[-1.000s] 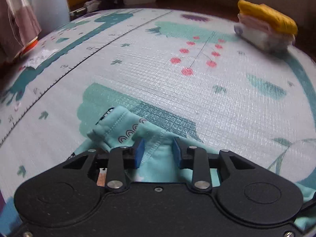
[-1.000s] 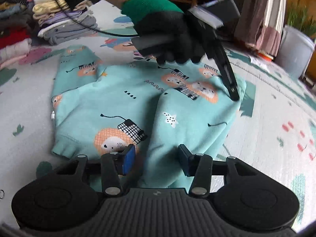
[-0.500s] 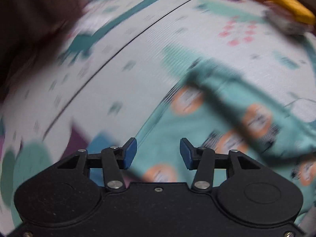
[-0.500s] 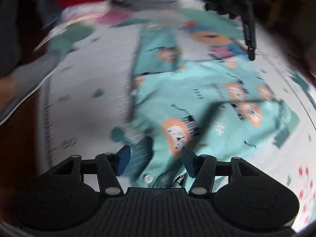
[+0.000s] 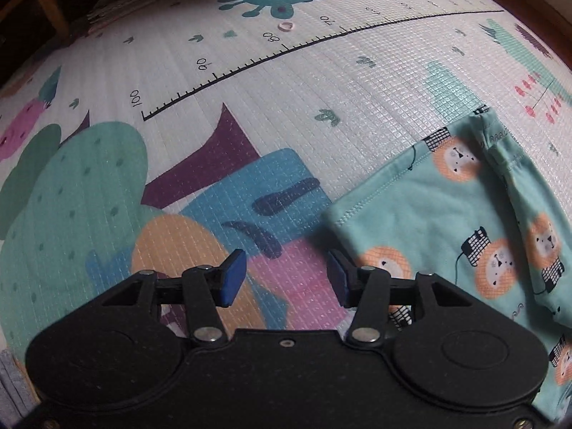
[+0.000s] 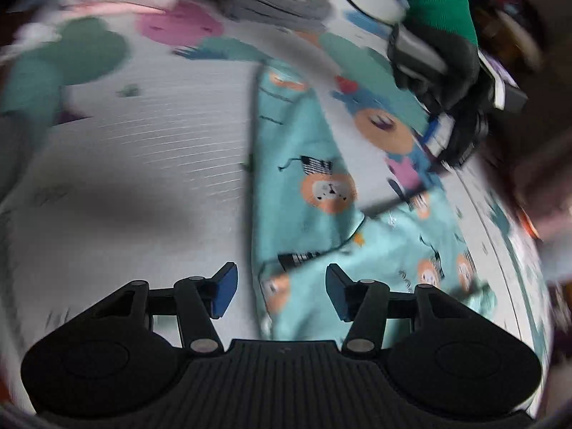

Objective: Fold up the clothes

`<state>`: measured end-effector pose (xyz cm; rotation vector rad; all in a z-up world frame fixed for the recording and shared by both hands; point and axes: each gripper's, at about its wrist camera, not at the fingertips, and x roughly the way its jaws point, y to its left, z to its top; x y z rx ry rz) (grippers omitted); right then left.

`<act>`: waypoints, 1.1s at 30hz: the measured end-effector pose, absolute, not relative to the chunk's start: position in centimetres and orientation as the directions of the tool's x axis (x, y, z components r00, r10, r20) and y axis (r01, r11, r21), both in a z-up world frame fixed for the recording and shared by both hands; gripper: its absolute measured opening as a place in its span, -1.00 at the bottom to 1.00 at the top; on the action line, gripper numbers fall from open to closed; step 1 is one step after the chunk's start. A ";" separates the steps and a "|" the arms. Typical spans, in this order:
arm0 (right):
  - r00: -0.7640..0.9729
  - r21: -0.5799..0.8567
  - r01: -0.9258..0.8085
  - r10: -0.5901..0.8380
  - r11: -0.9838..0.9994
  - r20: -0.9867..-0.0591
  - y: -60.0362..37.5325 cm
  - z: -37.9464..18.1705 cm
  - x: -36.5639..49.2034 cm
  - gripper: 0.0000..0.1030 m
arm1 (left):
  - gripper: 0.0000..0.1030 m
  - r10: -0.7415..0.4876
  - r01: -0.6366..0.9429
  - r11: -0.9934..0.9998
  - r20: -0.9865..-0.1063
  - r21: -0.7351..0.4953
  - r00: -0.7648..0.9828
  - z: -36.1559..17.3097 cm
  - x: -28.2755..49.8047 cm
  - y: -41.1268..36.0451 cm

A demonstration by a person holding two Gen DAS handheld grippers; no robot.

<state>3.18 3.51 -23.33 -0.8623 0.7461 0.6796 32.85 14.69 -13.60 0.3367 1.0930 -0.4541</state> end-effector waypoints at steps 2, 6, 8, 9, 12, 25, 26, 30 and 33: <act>0.587 -0.424 -0.727 0.168 0.540 -0.792 5.0 -24.8 3.4 0.06 | -0.04 -0.209 0.520 0.854 -0.901 0.021 0.379 -13.5 32.6 14.5; 0.603 -0.443 -0.703 0.135 0.557 -0.786 6.5 -26.2 4.4 0.06 | -0.04 -0.227 0.546 0.838 -0.904 0.010 0.363 -14.0 32.1 14.3; 0.590 -0.425 -0.706 0.139 0.566 -0.796 6.7 -26.4 5.4 0.08 | -0.04 -0.226 0.545 0.839 -0.907 0.006 0.357 -14.3 32.3 14.5; 0.571 -0.388 -0.701 0.145 0.599 -0.808 6.4 -26.3 6.2 0.10 | -0.04 -0.224 0.541 0.841 -0.908 0.004 0.355 -14.4 32.4 14.7; 0.528 -0.283 -0.670 0.172 0.686 -0.832 5.2 -26.1 7.8 0.21 | -0.03 -0.229 0.518 0.855 -0.908 -0.015 0.351 -14.7 32.8 15.1; 0.506 0.093 -0.422 0.319 0.902 -0.801 1.4 -25.1 10.1 -0.79 | -0.06 -0.487 0.280 0.868 -0.810 -0.410 0.325 -16.1 34.2 18.9; 0.509 0.118 -0.398 0.326 0.910 -0.796 0.9 -25.0 10.2 -0.79 | -0.06 -0.493 0.283 0.865 -0.807 -0.414 0.326 -16.1 34.2 18.7; 0.528 0.180 -0.349 0.352 0.920 -0.773 0.0 -24.7 10.0 -0.79 | -0.33 -0.488 0.296 0.866 -0.806 -0.402 0.333 -16.6 34.1 17.5; 0.553 0.213 -0.333 0.373 0.918 -0.745 -0.6 -24.4 9.7 -0.80 | -0.38 -0.494 0.304 0.862 -0.807 -0.406 0.325 -17.1 34.1 16.5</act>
